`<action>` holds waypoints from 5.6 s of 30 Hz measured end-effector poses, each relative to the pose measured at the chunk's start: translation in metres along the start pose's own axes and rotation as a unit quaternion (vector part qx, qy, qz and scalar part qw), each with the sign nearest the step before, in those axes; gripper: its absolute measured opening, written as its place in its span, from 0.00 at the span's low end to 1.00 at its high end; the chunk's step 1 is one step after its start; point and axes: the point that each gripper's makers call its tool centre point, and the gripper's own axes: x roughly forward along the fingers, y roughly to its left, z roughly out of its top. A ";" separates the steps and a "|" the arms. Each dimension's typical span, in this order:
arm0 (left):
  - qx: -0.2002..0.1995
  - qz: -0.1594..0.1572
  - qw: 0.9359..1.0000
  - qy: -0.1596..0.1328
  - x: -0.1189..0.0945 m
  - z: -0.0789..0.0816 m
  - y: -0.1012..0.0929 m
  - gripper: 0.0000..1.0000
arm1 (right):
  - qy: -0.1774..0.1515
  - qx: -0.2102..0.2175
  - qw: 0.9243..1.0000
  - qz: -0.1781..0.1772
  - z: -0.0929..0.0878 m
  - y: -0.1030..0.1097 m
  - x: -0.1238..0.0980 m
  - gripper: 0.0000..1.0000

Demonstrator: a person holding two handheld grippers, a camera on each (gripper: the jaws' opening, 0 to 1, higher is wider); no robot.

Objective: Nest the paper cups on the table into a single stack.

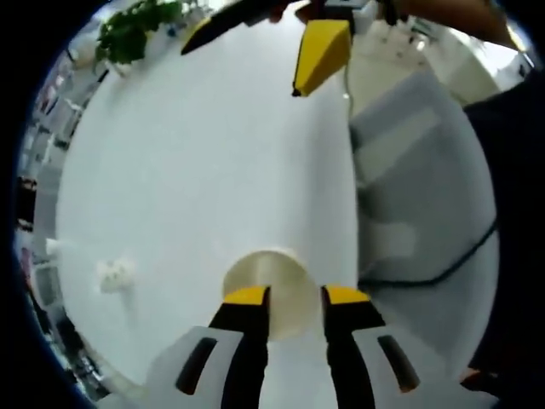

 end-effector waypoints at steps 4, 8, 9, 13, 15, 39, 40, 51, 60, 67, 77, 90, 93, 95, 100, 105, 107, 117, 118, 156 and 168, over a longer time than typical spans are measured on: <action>-0.010 0.003 1.000 -0.027 -0.006 0.002 0.002 0.34 | -0.001 -0.002 1.000 -0.001 0.002 0.000 0.000 1.00; -0.045 0.014 0.996 -0.073 -0.009 0.002 0.012 0.50 | -0.004 -0.004 1.000 -0.006 0.006 -0.004 0.000 1.00; -0.053 0.022 0.995 -0.084 -0.010 0.000 0.015 0.52 | -0.005 -0.004 1.000 -0.007 0.007 -0.005 0.000 1.00; -0.083 0.046 0.988 -0.121 -0.018 -0.003 0.029 0.63 | -0.012 -0.006 1.000 -0.015 0.016 -0.010 0.002 1.00; -0.112 0.061 0.980 -0.151 -0.024 -0.008 0.042 0.65 | -0.015 -0.009 1.000 -0.017 0.019 -0.012 0.002 1.00; -0.256 0.182 0.868 -0.384 -0.088 -0.084 0.117 1.00 | -0.015 -0.032 0.999 -0.040 0.031 -0.024 0.013 1.00; -0.266 0.185 0.864 -0.387 -0.088 -0.090 0.118 1.00 | -0.014 -0.033 0.999 -0.040 0.031 -0.024 0.014 1.00; -0.284 0.252 0.828 -0.412 -0.089 -0.136 0.119 1.00 | 0.002 -0.057 0.998 -0.031 0.018 -0.024 0.025 1.00; -0.292 0.250 0.823 -0.418 -0.077 -0.152 0.108 1.00 | -0.006 -0.062 0.997 -0.036 0.013 -0.027 0.026 1.00; -0.298 0.249 0.819 -0.422 -0.073 -0.151 0.107 1.00 | -0.006 -0.060 0.998 -0.034 0.012 -0.027 0.028 1.00; -0.296 0.241 0.827 -0.413 -0.061 -0.150 0.105 1.00 | -0.002 -0.051 0.998 -0.038 0.006 -0.028 0.027 1.00; -0.312 0.236 0.820 -0.417 -0.036 -0.145 0.127 1.00 | 0.001 -0.038 0.998 -0.043 0.000 -0.030 0.033 1.00; -0.309 0.235 0.820 -0.420 -0.032 -0.142 0.135 1.00 | 0.002 -0.036 0.998 -0.044 -0.001 -0.033 0.035 1.00; -0.303 0.236 0.823 -0.417 -0.029 -0.140 0.139 1.00 | 0.002 -0.033 0.998 -0.045 -0.002 -0.034 0.037 1.00; -0.300 0.233 0.826 -0.416 -0.021 -0.135 0.153 0.96 | 0.005 -0.026 0.999 -0.045 -0.006 -0.036 0.041 1.00; -0.299 0.234 0.827 -0.414 -0.012 -0.133 0.167 0.96 | 0.010 -0.021 0.999 -0.046 -0.010 -0.038 0.045 1.00; -0.298 0.234 0.826 -0.416 -0.010 -0.132 0.174 0.97 | 0.011 -0.020 0.999 -0.045 -0.012 -0.039 0.045 1.00; -0.292 0.222 0.834 -0.412 0.011 -0.119 0.201 1.00 | 0.017 -0.018 0.999 -0.044 -0.018 -0.040 0.044 1.00; -0.293 0.222 0.833 -0.414 0.012 -0.118 0.204 1.00 | 0.017 -0.018 0.999 -0.045 -0.018 -0.040 0.044 1.00; -0.288 0.209 0.824 -0.440 0.059 -0.057 0.297 0.94 | 0.001 -0.007 0.999 -0.048 -0.015 -0.042 0.052 1.00; -0.286 0.212 0.819 -0.450 0.057 -0.045 0.300 0.81 | 0.009 0.002 0.999 -0.051 -0.025 -0.042 0.049 1.00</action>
